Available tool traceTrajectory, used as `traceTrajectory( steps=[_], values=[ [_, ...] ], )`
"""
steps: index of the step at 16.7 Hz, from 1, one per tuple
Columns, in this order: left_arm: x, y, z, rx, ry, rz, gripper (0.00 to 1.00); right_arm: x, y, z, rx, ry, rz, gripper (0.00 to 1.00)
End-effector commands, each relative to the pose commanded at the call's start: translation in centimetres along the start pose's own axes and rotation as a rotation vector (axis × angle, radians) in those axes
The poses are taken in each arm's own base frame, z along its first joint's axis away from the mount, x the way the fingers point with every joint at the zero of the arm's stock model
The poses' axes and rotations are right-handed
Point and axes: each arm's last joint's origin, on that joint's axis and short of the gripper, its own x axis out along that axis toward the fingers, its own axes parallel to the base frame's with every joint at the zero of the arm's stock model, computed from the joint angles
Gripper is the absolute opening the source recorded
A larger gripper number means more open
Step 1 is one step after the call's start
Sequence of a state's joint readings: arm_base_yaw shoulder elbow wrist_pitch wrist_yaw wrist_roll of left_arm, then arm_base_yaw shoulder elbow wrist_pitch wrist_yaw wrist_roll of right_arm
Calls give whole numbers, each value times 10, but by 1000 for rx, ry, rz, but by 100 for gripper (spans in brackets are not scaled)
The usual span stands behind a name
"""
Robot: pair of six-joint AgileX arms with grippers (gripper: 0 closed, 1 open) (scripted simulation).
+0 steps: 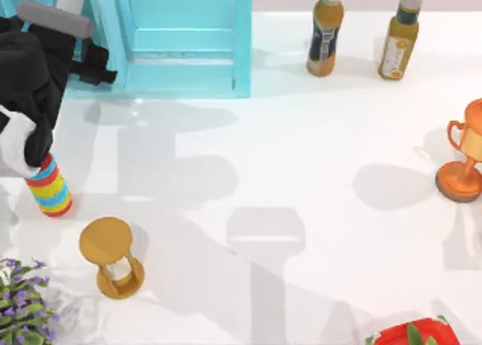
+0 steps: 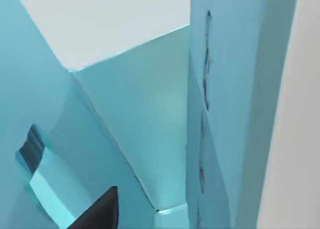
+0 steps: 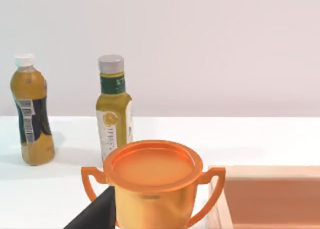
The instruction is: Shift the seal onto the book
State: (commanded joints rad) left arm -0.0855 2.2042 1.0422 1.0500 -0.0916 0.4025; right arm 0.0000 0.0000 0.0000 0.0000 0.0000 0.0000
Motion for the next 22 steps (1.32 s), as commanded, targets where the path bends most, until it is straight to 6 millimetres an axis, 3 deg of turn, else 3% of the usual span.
traceTrajectory(
  steps=[4,9,22],
  values=[
    [23,-5,-12,0,1,0,100,0,0,0,0,0,0,100],
    [26,-7,-16,0,3,-2,100,0,0,0,0,0,0,100],
    [26,-7,-16,0,3,-2,2,0,0,0,0,0,0,100]
  ],
)
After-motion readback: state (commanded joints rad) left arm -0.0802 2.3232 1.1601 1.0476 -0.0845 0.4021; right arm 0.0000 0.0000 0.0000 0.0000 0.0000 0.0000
